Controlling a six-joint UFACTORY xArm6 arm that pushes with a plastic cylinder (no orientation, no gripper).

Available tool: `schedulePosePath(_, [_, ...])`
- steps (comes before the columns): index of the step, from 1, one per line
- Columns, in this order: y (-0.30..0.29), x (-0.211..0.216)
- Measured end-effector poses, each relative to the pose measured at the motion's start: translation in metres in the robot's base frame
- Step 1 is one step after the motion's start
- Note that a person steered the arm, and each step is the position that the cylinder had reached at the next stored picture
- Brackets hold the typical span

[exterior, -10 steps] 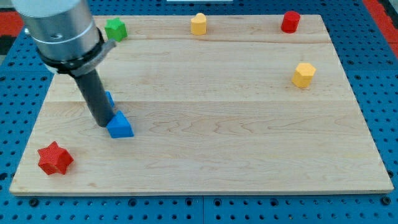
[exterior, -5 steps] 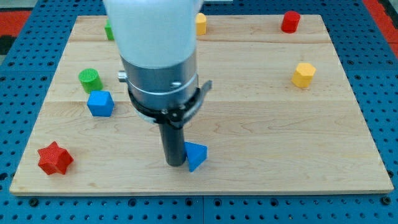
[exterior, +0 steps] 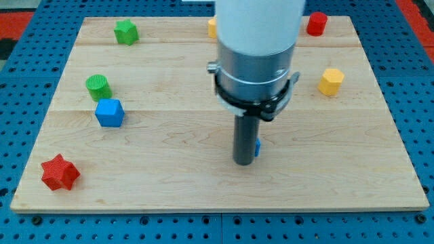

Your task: Slide blue triangle closer to the yellow hexagon

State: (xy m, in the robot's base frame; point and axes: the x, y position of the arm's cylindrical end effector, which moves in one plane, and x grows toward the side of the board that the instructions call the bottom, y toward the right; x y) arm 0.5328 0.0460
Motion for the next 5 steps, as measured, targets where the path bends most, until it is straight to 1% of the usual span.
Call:
schedulePosePath(1, [0.010, -0.033])
schedulePosePath(3, [-0.003, -0.065])
schedulePosePath(5, [0.020, -0.095])
